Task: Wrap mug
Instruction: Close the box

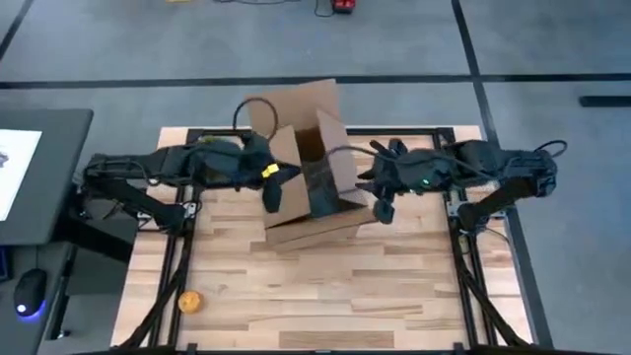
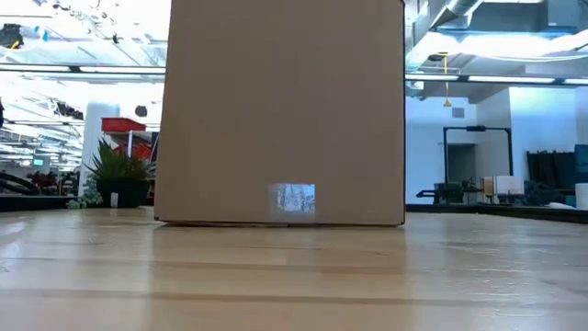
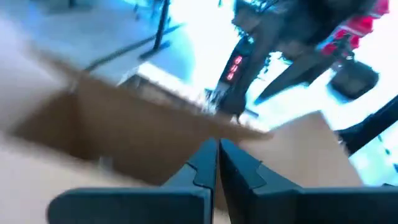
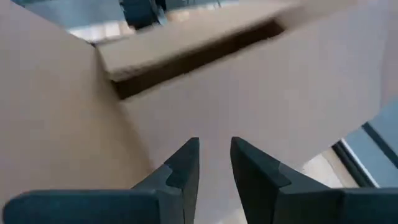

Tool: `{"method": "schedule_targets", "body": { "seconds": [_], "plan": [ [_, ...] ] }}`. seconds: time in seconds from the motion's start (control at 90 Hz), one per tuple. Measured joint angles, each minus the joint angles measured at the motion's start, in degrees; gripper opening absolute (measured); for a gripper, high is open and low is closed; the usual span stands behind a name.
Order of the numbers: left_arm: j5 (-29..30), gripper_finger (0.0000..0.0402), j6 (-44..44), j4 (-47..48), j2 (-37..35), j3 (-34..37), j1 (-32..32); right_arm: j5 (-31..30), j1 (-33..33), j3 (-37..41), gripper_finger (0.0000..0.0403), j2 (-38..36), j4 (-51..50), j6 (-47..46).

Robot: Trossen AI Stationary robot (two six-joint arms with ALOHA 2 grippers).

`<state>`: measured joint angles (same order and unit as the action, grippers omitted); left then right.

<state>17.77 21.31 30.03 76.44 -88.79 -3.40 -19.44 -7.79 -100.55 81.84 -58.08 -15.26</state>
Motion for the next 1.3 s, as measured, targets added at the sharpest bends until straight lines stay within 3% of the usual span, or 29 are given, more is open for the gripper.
{"method": "schedule_targets", "body": {
  "seconds": [0.167, 0.333, 0.578, 0.911, 1.122, 1.3],
  "plan": [
    [-4.7, 0.0000, -9.9, -6.4, 6.9, 0.0, 3.2, 9.6, 4.1, 4.4, 0.0081, 0.0, 4.9, 2.0],
    [-5.0, 0.0000, -13.2, -10.1, 10.2, 0.0, 3.6, 17.1, 7.2, 8.3, 0.0081, 0.0, 5.4, 3.1],
    [-5.3, 0.0000, -13.3, -10.9, 7.6, -0.1, 3.6, 18.3, 8.7, 11.6, 0.0081, 0.0, 5.6, 2.2],
    [-6.6, 0.0000, -12.7, 2.4, 11.7, 0.0, 8.2, 20.2, 9.1, 11.7, 0.0081, -0.6, 7.4, 3.7],
    [-6.6, 0.0000, -13.5, 4.7, 12.9, 0.0, 8.3, 19.5, 8.5, 6.3, 0.0081, -2.2, 6.0, 2.3],
    [-6.6, 0.0000, -13.4, 5.3, 13.1, 0.0, 8.7, 20.7, 2.0, 1.9, 0.0081, -5.0, 6.4, 1.2]
  ]
}}
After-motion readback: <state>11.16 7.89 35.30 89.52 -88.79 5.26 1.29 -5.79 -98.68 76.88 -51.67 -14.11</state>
